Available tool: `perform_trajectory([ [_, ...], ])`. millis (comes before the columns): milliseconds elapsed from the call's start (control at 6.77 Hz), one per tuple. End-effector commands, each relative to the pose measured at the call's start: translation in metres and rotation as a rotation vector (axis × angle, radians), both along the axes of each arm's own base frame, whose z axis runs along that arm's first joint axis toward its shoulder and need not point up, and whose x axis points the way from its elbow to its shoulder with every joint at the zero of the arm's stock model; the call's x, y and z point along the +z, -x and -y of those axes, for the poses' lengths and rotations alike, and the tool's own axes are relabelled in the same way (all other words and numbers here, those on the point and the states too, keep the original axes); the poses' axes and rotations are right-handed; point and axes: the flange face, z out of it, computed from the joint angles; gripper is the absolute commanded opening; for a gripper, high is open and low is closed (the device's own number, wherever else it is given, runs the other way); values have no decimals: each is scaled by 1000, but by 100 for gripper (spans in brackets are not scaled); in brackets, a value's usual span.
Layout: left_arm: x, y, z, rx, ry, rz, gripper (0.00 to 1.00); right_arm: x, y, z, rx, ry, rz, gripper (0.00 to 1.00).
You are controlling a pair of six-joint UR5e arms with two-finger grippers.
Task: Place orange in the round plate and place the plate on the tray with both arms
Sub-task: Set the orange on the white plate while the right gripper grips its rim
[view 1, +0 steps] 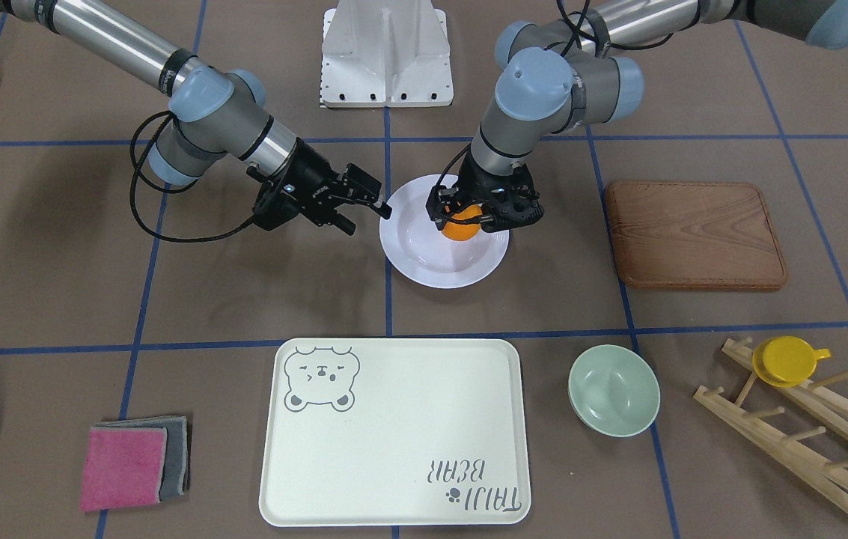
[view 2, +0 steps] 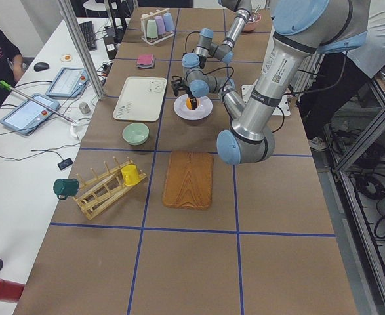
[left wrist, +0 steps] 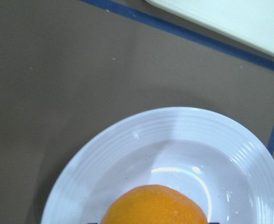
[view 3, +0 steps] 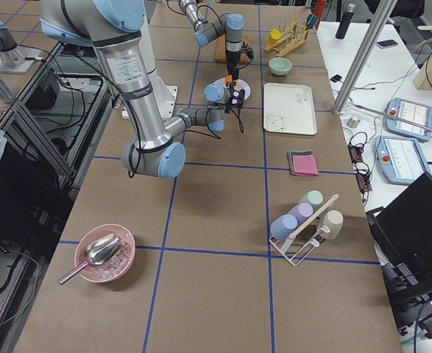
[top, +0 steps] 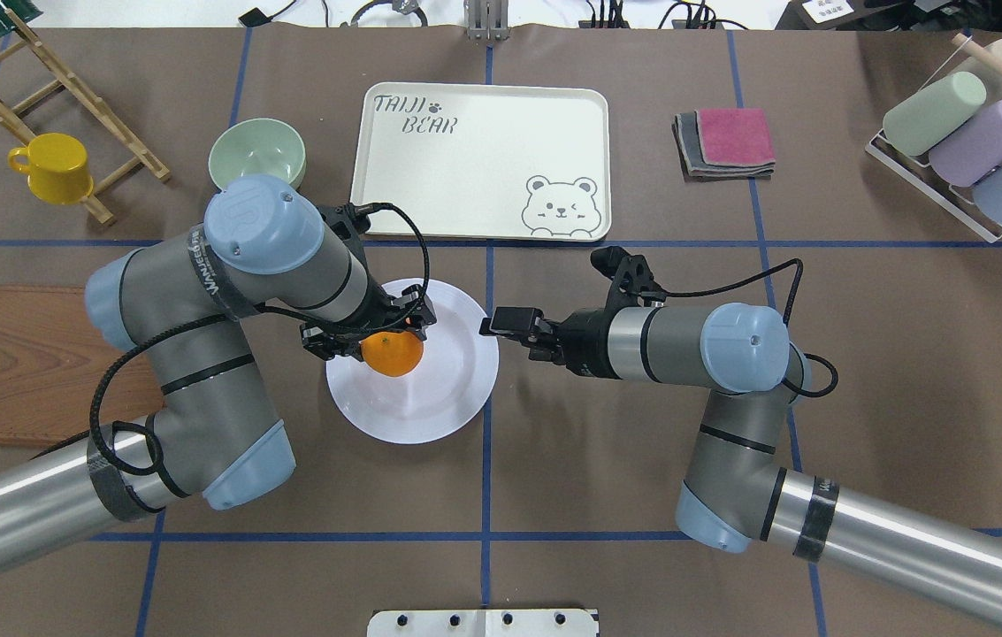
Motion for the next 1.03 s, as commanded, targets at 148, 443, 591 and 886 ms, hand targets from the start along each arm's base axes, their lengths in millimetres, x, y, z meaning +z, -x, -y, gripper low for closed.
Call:
perform_trajectory([
  [148, 9, -4, 0, -2, -2, 16, 97, -1, 11, -10, -4, 14, 3, 100],
  [443, 6, 6, 3, -7, -8, 9, 97, -6, 28, -12, -16, 24, 3, 99],
  [591, 9, 34, 8, -23, -17, -5, 97, -7, 32, -17, -18, 22, 4, 99],
  [886, 3, 104, 23, 26, -43, -29, 97, -18, 57, -24, -9, 21, 5, 97],
])
